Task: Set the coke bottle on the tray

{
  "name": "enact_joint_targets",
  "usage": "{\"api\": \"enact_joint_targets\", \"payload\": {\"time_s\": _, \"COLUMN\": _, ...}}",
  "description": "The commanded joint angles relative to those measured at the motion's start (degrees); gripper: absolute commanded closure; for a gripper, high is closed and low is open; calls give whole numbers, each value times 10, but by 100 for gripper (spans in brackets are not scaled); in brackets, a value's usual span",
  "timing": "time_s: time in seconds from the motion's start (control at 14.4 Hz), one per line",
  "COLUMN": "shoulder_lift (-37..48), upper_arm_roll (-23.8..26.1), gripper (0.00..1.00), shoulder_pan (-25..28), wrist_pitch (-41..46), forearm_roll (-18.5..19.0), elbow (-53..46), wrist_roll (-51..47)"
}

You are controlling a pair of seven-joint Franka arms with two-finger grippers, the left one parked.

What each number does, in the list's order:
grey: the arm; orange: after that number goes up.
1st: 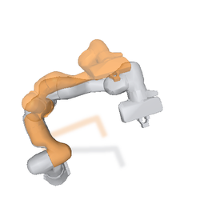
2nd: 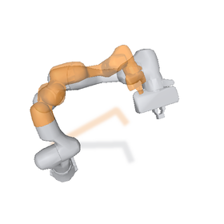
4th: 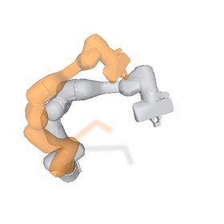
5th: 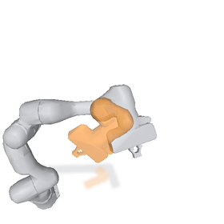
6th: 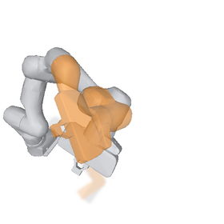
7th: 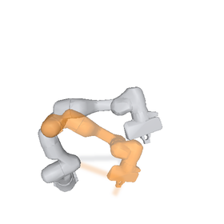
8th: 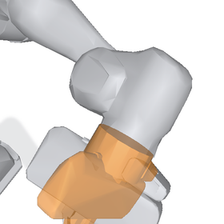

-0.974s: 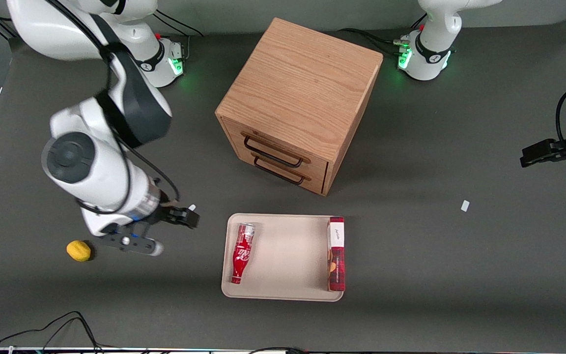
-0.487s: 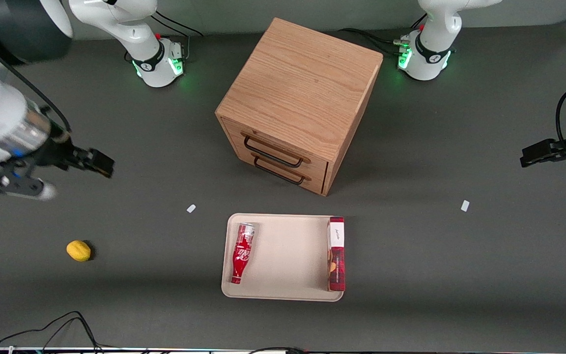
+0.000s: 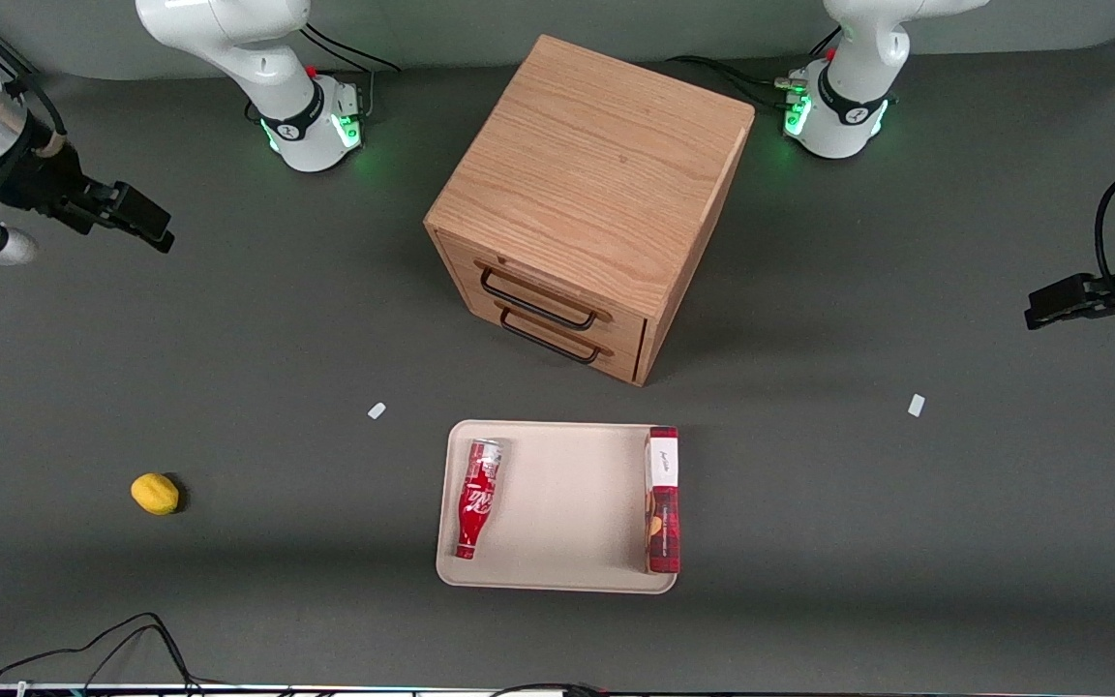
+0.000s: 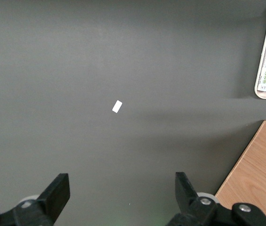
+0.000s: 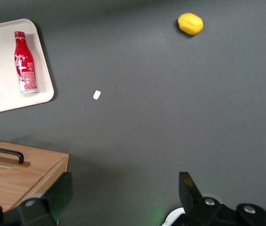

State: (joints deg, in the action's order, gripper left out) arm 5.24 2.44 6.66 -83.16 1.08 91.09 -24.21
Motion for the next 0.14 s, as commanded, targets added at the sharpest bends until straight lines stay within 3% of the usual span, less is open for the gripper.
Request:
{"api": "enact_joint_targets", "payload": {"time_s": 0.0, "shoulder_lift": 7, "upper_arm_roll": -10, "gripper": 0, "shoulder_pan": 8, "wrist_pitch": -20, "forearm_roll": -18, "elbow": 22, "wrist_roll": 11}}
{"api": "enact_joint_targets", "payload": {"time_s": 0.07, "shoulder_lift": -8, "upper_arm_roll": -11, "gripper": 0, "shoulder_pan": 8, "wrist_pitch": -15, "forearm_roll": -18, "elbow": 1, "wrist_roll": 13}}
